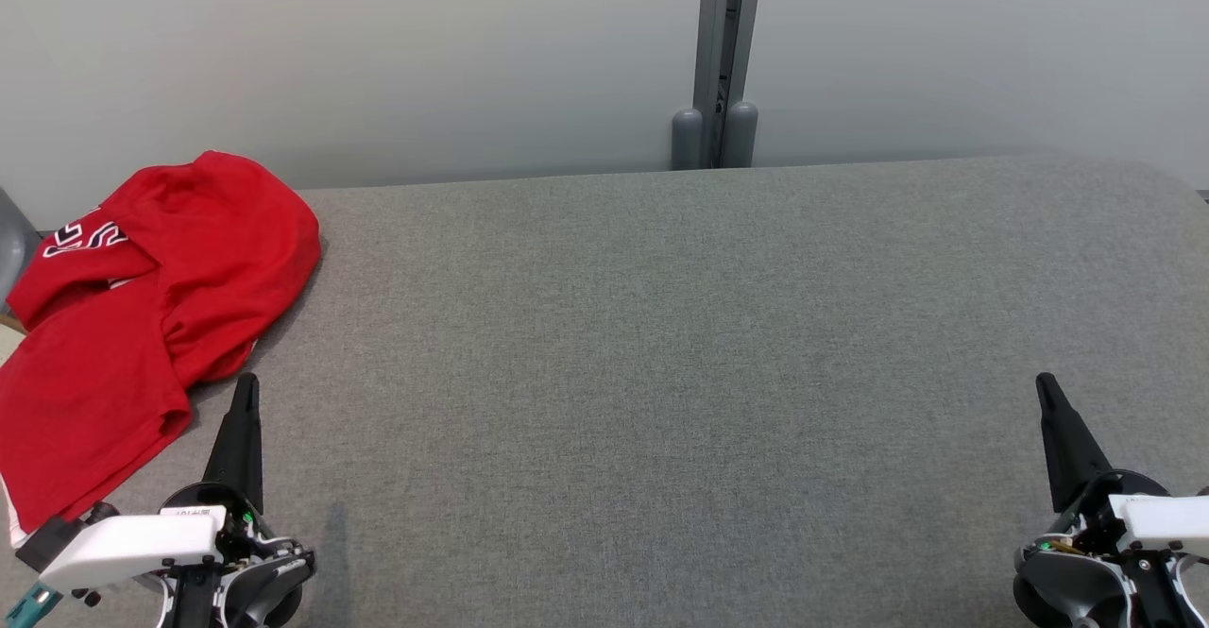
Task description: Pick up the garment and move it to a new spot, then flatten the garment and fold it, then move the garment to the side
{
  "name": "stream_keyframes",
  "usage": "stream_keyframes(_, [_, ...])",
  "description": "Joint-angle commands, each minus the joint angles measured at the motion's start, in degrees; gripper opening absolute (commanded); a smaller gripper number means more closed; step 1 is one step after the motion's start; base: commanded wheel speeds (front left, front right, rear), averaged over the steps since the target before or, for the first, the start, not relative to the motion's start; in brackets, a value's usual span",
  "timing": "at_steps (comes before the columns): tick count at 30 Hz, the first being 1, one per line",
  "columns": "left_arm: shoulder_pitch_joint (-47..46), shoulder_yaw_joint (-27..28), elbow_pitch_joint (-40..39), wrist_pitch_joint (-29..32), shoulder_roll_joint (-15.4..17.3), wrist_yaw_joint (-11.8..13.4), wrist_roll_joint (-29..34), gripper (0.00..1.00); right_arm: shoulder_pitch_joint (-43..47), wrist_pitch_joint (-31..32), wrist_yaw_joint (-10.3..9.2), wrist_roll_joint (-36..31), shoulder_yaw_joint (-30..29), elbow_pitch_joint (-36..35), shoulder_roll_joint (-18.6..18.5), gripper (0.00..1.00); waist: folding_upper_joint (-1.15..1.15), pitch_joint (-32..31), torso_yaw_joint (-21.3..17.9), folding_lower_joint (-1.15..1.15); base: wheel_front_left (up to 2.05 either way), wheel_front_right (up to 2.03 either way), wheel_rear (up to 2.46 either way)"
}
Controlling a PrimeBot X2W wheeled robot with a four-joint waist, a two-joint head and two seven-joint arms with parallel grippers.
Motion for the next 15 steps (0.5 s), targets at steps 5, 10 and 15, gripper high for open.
stream_keyframes(5, [-1.0,0.1,-0.2,0.1,0.2,-0.2,0.1,0.00,-0.5,0.1,0.03,0.1,0.0,0.1,-0.5,0.00,0.00,0.0,0.0,0.00,0.00,0.00,0.00])
stream_keyframes(10, [-1.0,0.1,-0.2,0.1,0.2,-0.2,0.1,0.00,-0.5,0.1,0.03,0.1,0.0,0.1,-0.5,0.00,0.00,0.0,0.0,0.00,0.00,0.00,0.00])
stream_keyframes(15, [-1.0,0.1,-0.2,0.1,0.2,-0.2,0.1,0.00,-0.5,0.1,0.03,0.1,0.0,0.1,-0.5,0.00,0.00,0.0,0.0,0.00,0.00,0.00,0.00])
